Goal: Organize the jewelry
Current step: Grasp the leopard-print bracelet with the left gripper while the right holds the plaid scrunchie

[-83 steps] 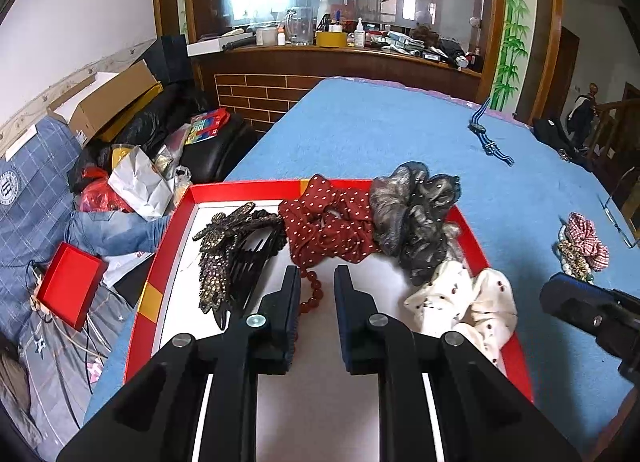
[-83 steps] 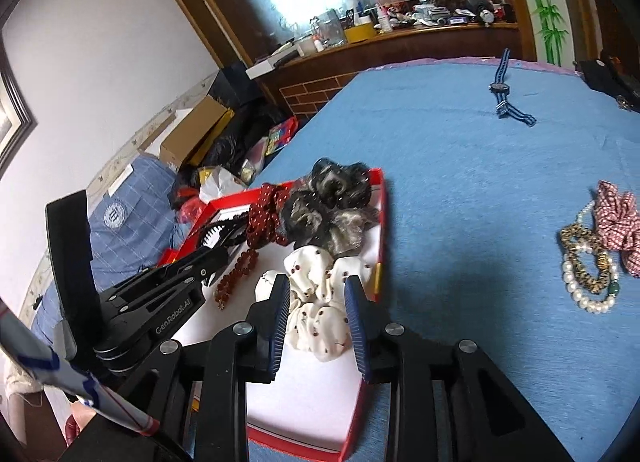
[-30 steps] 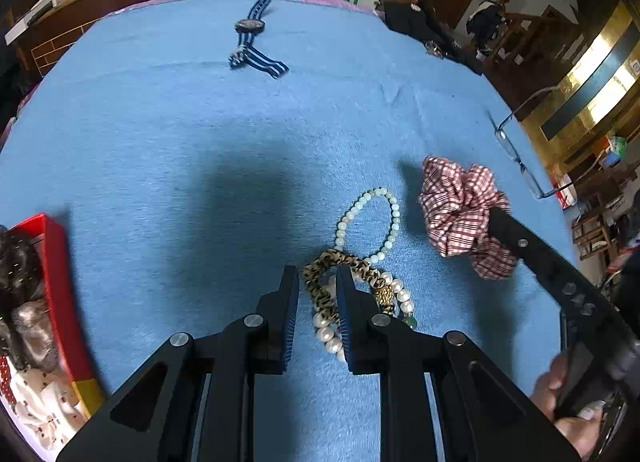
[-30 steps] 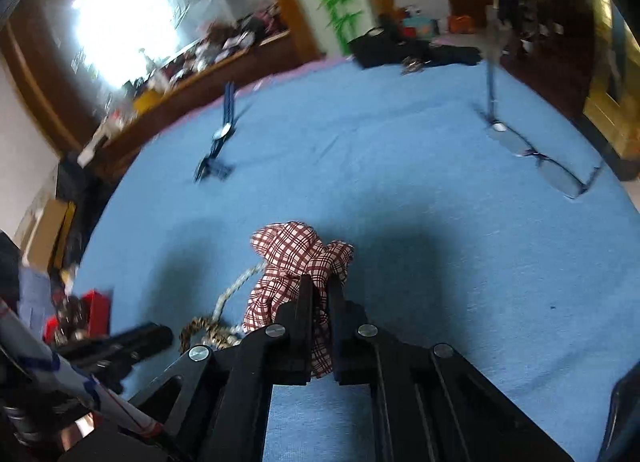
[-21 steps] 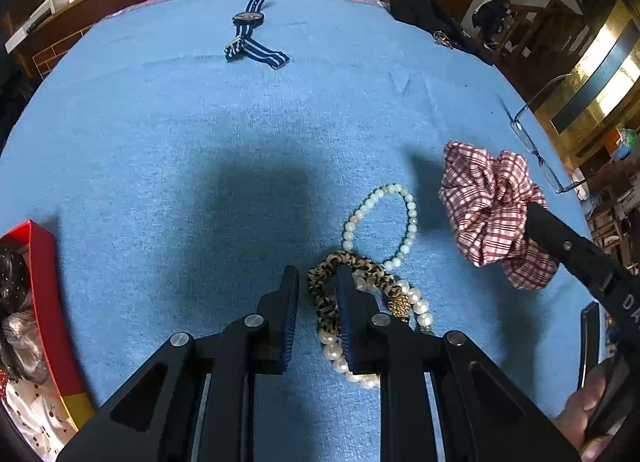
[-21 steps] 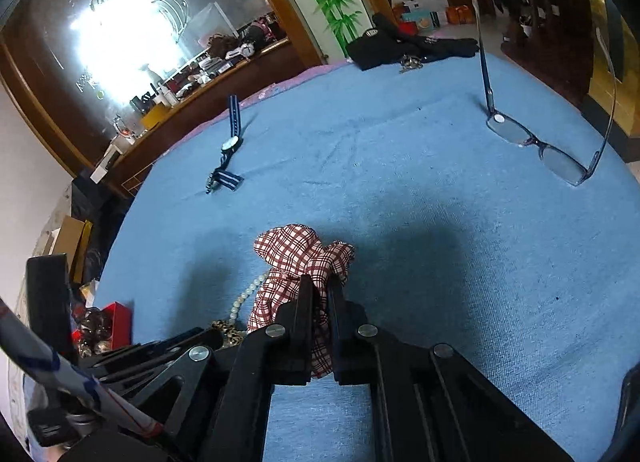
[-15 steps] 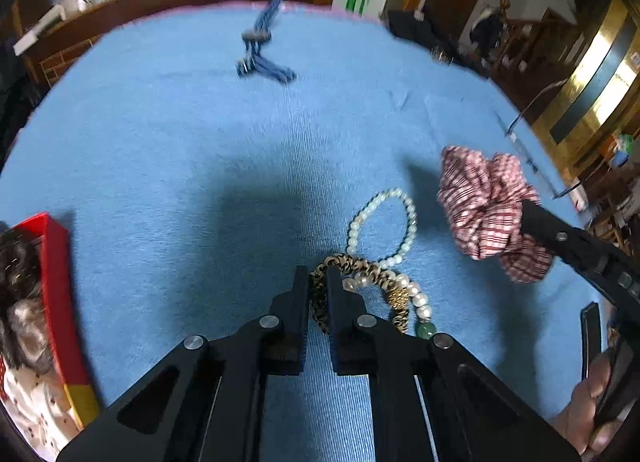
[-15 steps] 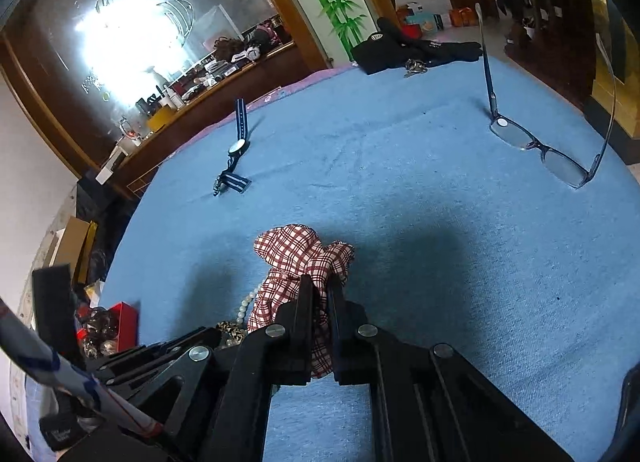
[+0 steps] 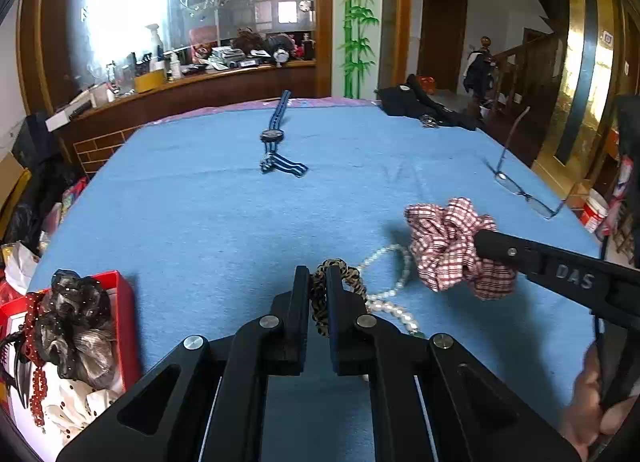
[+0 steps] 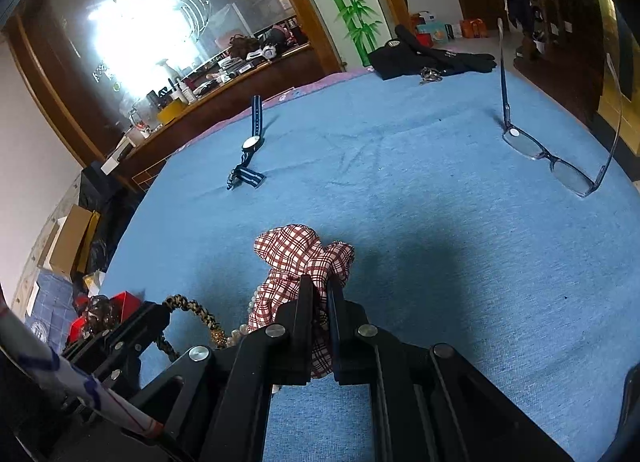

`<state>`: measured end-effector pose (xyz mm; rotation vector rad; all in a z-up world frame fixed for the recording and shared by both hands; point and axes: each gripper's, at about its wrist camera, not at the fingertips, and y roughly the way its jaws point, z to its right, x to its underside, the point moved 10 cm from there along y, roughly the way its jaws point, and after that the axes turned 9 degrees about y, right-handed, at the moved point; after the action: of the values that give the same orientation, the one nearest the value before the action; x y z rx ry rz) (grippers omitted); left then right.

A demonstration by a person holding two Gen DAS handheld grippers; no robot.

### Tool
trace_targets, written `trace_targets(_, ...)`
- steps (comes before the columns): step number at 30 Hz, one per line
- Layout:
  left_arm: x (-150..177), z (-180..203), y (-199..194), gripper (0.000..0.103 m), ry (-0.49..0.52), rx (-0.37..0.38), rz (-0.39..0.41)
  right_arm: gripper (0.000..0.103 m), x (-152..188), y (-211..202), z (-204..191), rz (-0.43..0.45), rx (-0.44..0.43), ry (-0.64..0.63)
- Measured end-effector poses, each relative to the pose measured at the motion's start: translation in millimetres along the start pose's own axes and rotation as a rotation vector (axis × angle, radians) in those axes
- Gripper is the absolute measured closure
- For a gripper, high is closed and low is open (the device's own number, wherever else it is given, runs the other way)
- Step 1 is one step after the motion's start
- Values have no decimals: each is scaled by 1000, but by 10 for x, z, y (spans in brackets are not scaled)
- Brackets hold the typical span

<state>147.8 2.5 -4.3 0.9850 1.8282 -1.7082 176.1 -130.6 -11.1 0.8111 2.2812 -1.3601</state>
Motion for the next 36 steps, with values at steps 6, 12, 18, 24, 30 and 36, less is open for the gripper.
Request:
trace_targets(6, -24, -117, -31, 96, -7, -60, 30, 96, 39, 19, -112, 7, 0, -50)
trace_targets(12, -55, -205, -74, 96, -19, -93, 53, 96, 52, 19, -162, 14, -9, -70)
trace_targets(18, -71, -242, -108, 96, -24, -103, 69, 96, 69, 29, -159, 8, -16, -66)
trace_targets(24, -73, -242, -105, 96, -24, -100, 70, 96, 95, 40, -207, 4, -26, -77)
trace_targets(30, -68, -240, -104, 96, -27, -93, 67, 96, 122, 52, -249, -4, -36, -87)
trace_targets(36, -84, -222, -181, 96, -39, -76, 79, 96, 107, 12, -248, 10, -44, -77)
